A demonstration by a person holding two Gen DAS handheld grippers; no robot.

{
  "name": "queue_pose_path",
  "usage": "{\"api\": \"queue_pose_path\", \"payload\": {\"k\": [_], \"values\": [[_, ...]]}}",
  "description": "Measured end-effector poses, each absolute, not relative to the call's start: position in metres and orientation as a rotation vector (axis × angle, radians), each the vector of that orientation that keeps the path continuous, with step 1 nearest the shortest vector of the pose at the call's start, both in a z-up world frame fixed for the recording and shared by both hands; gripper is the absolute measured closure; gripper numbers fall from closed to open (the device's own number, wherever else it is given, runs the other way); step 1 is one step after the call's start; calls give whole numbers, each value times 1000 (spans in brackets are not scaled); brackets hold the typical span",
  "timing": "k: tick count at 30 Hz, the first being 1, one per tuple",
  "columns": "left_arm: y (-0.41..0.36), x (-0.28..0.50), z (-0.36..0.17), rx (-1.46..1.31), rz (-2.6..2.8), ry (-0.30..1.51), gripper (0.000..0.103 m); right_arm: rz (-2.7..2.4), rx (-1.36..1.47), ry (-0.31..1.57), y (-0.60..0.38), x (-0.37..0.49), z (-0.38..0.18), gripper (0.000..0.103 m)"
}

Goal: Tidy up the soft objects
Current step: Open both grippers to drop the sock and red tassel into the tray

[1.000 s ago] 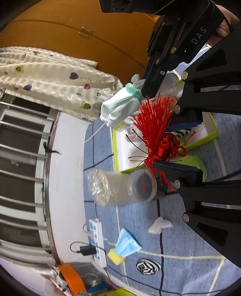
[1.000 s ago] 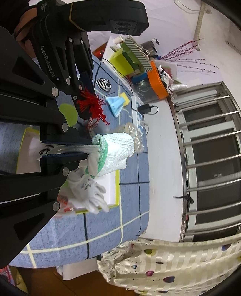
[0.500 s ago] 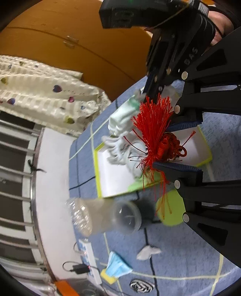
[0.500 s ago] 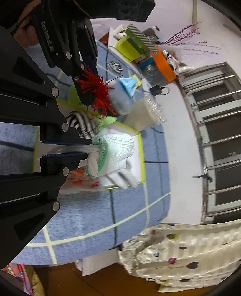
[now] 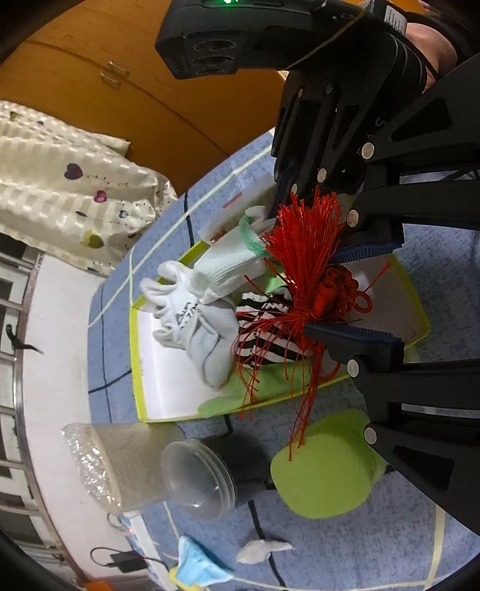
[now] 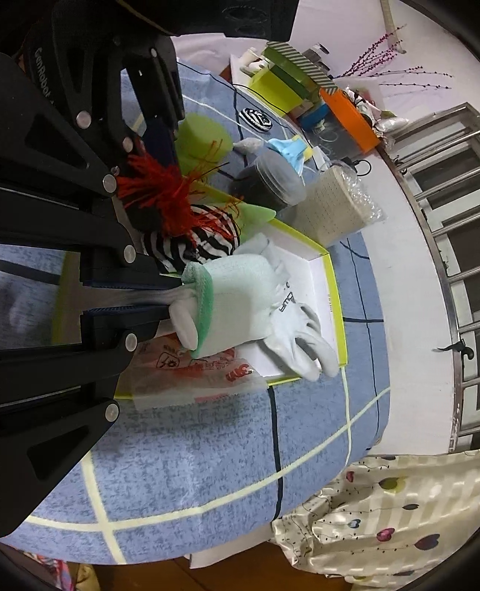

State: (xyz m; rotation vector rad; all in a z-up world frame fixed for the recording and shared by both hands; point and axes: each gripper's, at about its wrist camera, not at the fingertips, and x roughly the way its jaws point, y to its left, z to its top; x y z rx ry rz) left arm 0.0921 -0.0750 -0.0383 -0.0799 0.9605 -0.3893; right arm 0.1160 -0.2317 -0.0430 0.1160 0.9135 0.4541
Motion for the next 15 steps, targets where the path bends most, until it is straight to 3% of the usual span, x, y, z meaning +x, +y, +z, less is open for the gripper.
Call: {"api": "queue_pose_path", "payload": {"k": [10,15], "values": [[-80,114,-44,-74,-363,959,73,474,128,940,-232,146,-48,95],[-80,114,-43,-76,-360,960,71,458,101,924,-236,138,-41,79]]}}
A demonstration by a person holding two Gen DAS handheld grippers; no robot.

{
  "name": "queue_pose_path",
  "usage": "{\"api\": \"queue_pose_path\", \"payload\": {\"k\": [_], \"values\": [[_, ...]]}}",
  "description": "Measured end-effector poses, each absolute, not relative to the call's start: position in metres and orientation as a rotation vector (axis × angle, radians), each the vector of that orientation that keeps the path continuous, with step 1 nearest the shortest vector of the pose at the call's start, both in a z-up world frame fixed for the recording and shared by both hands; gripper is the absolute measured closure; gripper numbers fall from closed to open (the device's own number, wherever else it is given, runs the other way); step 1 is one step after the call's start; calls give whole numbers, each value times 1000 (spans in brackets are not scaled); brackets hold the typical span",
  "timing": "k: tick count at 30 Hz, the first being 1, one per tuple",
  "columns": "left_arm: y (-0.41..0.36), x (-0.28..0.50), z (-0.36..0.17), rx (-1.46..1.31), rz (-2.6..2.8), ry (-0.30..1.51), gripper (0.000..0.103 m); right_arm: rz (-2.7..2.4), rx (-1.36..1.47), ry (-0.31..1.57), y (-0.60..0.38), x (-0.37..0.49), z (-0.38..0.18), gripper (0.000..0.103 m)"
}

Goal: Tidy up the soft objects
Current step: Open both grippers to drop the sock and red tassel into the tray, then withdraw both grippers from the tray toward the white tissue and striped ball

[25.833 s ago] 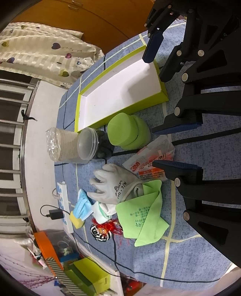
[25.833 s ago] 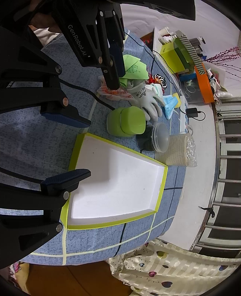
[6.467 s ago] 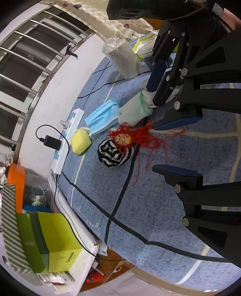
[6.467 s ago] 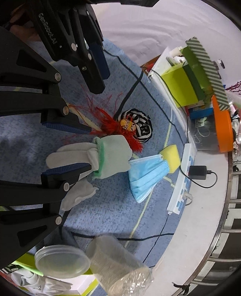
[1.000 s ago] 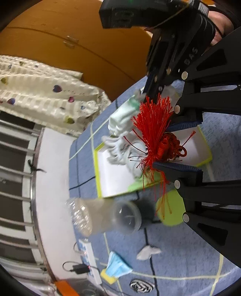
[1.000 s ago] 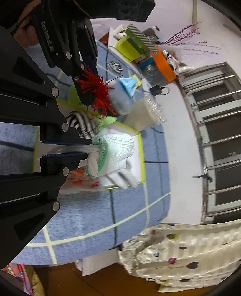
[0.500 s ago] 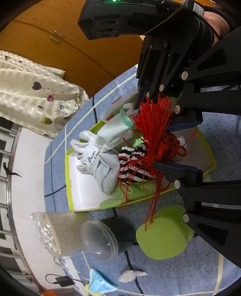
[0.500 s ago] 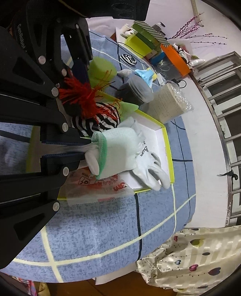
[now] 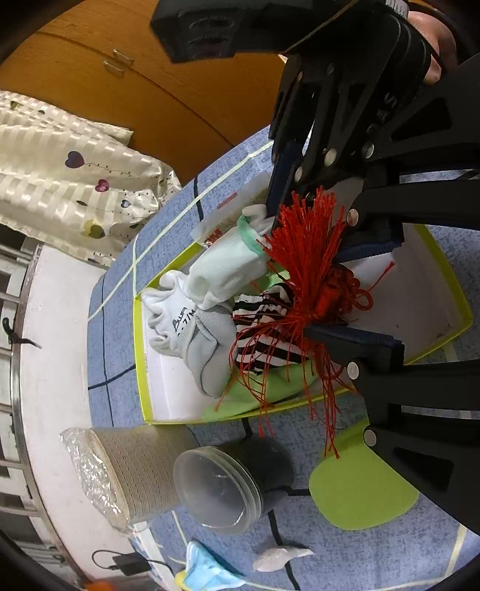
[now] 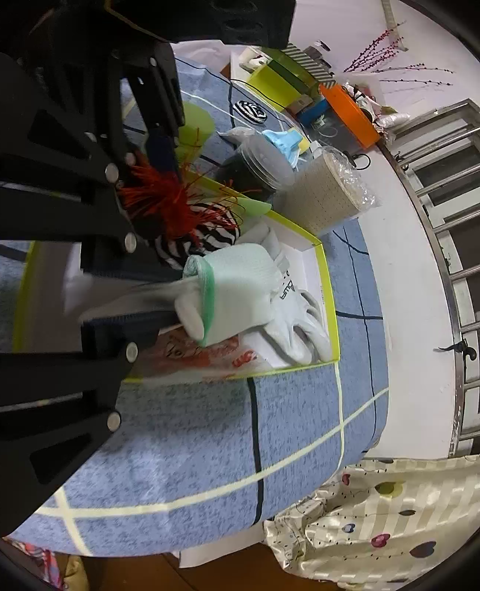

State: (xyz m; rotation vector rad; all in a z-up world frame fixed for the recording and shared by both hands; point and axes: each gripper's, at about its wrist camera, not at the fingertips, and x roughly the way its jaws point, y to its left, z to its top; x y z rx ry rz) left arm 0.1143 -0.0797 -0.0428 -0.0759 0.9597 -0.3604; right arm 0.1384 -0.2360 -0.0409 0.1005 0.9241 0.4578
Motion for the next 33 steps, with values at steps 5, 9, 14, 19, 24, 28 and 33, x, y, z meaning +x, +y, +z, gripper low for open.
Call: {"api": "queue_pose_path", "payload": {"k": [5,9,14,19,24,28,33], "values": [[-79,105,-31,-66,-370,921,63,443,104,906,-245,126,-33,73],[-80,96,-19,-62,-386,893,63,429,106,879,-251,118,-24,73],[-75,87,-7,-69,-376,861,63,421,99,847,-251,110,-11,73],[-67,78,7,-73,-351,822,63,425,84,819,-246,101,1,73],[-57,68,19,-74,-329,786,63,431,65,786,-237,92,14,73],[-48,60,27,-74,-310,759,63,441,50,764,-230,85,22,73],[-38,53,35,-68,-275,726,63,463,28,740,-216,79,32,73]]}}
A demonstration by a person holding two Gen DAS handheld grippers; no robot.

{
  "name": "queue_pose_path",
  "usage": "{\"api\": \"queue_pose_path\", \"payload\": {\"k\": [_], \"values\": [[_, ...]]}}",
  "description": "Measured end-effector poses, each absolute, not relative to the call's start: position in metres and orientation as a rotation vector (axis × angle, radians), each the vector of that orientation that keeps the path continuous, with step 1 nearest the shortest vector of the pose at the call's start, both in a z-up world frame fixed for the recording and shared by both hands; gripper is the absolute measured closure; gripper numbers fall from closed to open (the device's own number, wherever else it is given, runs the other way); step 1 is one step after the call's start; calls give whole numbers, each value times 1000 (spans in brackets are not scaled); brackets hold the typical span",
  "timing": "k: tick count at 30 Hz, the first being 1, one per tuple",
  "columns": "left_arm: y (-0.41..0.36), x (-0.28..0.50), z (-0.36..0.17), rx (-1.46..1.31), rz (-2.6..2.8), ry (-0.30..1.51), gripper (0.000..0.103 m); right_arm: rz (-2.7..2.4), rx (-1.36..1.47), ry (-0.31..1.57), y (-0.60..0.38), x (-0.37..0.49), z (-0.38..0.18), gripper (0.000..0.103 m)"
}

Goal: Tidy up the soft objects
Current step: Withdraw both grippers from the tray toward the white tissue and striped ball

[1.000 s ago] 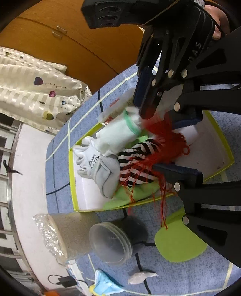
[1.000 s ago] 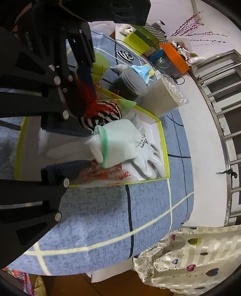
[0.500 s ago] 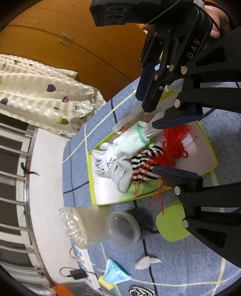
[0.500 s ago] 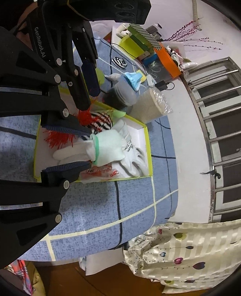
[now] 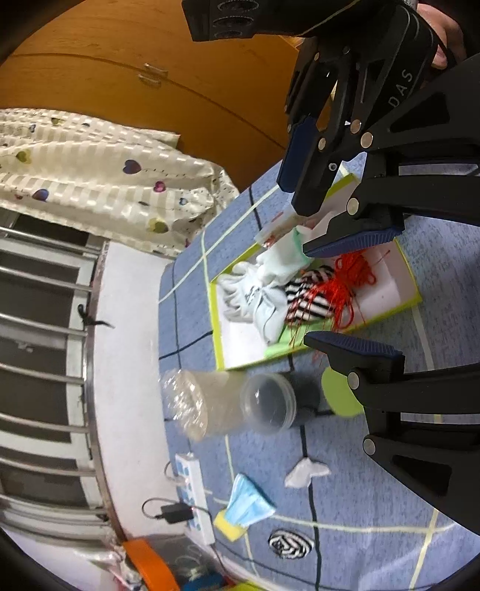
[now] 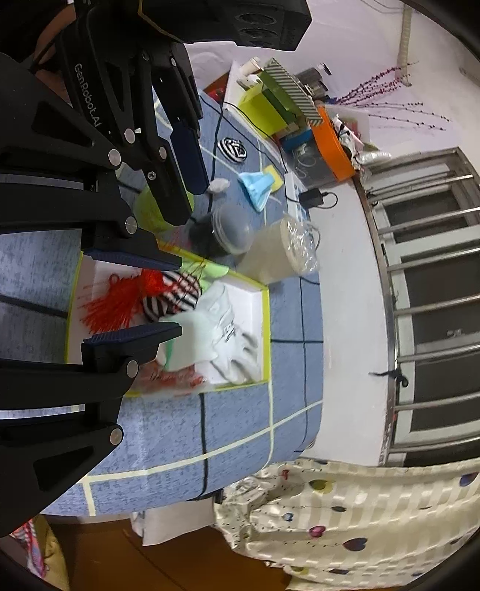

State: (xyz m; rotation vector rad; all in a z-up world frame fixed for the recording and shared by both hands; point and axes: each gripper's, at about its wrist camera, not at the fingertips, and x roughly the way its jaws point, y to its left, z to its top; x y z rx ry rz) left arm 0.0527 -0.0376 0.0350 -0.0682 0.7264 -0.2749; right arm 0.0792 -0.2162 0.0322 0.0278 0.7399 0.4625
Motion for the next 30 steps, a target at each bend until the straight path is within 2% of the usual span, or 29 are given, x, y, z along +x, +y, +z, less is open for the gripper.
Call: {"api": "queue_pose_path", "payload": {"k": [30], "values": [[42,45,32,-153,-64,737,63,593,-74,712,-137,73,44,73]]}}
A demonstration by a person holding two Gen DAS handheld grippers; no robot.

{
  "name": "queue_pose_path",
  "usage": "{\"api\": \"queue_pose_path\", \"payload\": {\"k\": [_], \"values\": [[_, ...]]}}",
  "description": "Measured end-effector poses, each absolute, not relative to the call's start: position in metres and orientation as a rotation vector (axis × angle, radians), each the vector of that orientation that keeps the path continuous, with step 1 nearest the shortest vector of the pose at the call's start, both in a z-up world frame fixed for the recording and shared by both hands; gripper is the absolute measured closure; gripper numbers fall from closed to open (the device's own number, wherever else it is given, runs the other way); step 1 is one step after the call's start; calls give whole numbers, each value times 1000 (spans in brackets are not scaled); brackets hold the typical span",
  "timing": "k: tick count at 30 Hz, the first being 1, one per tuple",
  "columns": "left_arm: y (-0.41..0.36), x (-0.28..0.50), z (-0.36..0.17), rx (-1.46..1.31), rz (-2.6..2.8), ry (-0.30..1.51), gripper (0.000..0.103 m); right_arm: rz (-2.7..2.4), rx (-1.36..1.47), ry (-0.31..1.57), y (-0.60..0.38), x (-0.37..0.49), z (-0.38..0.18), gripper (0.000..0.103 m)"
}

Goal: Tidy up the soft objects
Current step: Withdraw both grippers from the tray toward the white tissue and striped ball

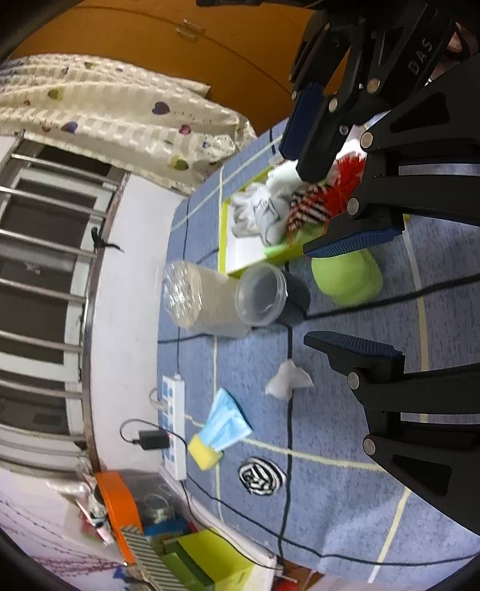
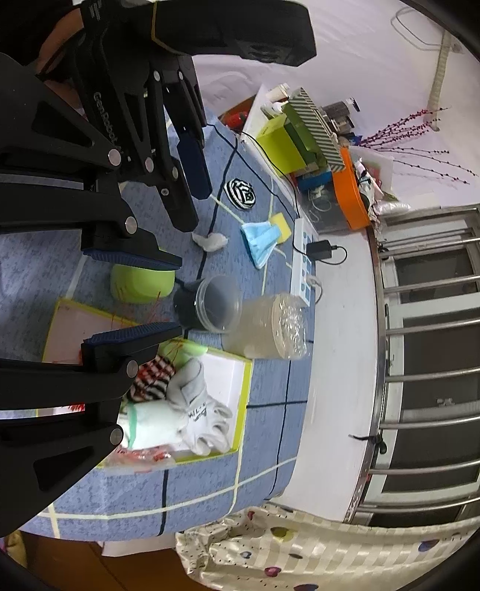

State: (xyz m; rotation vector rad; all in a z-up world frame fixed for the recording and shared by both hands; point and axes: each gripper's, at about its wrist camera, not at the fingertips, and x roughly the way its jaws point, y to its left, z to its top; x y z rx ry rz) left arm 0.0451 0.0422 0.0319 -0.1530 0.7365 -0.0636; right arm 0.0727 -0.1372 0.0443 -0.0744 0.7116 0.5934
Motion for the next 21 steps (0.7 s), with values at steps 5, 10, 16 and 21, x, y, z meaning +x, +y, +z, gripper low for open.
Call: {"api": "queue_pose_path", "payload": {"k": [5,10,16,21], "values": [[54,45,31,-176,-41,740,63,615,-78,710,-128,74,44,73],[65,43,29,-202,-38,740,63,632,-83,712,-118,75,43,73],[77,41,22,-213,-7,750,63,664,-102,714,-103,78,41,73],[93,40,16,-230,19,759,63,692,-120,721,-85,81,36,70]]}}
